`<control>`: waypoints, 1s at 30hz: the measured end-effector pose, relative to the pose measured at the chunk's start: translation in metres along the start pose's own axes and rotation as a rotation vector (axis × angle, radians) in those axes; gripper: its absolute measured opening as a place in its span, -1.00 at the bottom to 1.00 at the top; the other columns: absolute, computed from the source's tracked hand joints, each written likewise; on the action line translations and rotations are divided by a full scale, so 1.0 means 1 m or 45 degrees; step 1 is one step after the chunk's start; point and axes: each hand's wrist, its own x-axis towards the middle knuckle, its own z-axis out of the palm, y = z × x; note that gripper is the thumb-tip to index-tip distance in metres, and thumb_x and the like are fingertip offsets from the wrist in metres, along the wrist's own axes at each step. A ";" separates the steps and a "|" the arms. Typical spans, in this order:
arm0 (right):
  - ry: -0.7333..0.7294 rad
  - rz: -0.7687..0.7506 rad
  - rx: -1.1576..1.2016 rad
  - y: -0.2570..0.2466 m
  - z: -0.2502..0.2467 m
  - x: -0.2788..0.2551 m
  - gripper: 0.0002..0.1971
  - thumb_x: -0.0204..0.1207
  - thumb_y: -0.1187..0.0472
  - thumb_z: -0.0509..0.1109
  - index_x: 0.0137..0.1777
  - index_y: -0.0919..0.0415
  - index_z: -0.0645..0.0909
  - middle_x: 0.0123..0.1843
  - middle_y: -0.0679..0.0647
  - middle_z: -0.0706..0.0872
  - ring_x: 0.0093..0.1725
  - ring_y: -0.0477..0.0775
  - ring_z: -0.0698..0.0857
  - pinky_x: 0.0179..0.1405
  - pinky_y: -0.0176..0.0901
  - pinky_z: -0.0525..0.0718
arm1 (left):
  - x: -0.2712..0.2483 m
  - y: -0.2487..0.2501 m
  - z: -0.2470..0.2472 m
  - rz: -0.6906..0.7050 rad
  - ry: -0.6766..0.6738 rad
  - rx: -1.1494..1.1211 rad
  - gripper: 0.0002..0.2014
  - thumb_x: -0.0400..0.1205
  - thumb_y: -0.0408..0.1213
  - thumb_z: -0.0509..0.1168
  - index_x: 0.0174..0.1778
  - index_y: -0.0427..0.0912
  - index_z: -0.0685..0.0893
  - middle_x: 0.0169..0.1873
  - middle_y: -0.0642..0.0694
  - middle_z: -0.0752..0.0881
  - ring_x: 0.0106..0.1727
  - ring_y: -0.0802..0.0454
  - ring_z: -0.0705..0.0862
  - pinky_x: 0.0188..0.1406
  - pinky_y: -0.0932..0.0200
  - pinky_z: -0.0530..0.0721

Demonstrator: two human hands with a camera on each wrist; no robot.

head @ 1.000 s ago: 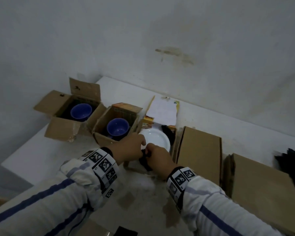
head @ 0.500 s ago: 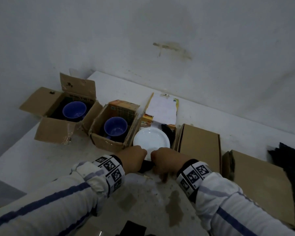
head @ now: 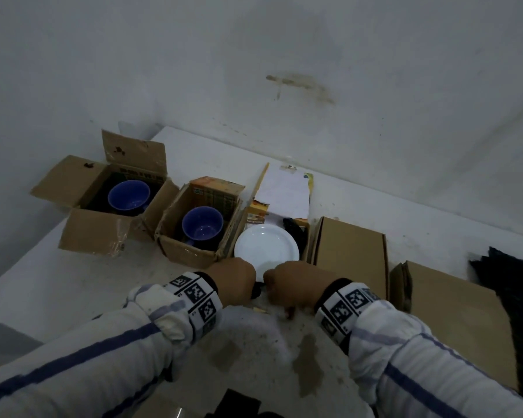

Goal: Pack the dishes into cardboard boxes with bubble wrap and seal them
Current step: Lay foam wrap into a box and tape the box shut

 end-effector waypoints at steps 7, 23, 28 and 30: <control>0.095 0.023 -0.060 -0.012 0.020 -0.007 -0.63 0.64 0.23 0.14 0.40 0.25 0.51 0.30 0.28 0.43 0.16 0.32 0.57 0.02 0.06 0.58 | 0.003 0.006 0.013 -0.035 0.130 -0.062 -0.78 0.69 -0.38 0.14 0.19 -0.33 0.59 0.19 -0.29 0.62 0.15 -0.19 0.64 0.06 0.08 0.58; 0.785 0.449 0.725 0.115 0.036 -0.126 -0.70 0.54 0.36 0.21 0.16 0.23 0.70 0.20 0.16 0.70 0.20 0.16 0.64 0.13 -0.23 0.48 | 0.061 0.157 -0.067 0.182 0.339 -0.211 -0.88 0.63 -0.41 0.12 -0.11 -0.29 0.56 -0.09 -0.26 0.68 -0.10 -0.19 0.64 -0.18 0.02 0.55; 0.906 0.819 0.826 0.194 0.082 -0.201 -0.75 0.50 0.37 0.24 0.06 0.25 0.72 0.15 0.19 0.71 0.17 0.17 0.65 0.11 -0.23 0.50 | 0.100 0.253 -0.063 0.317 0.388 -0.323 -0.83 0.60 -0.30 0.15 0.03 -0.12 0.60 0.06 -0.18 0.58 0.01 -0.16 0.59 0.03 -0.05 0.62; 0.953 0.972 0.857 0.222 0.104 -0.228 -0.76 0.50 0.36 0.25 0.06 0.27 0.72 0.14 0.20 0.69 0.17 0.20 0.65 0.13 -0.18 0.52 | 0.114 0.288 -0.059 0.341 0.370 -0.317 -0.76 0.58 -0.31 0.17 0.13 -0.08 0.61 0.15 -0.15 0.52 0.14 -0.17 0.51 0.18 -0.06 0.55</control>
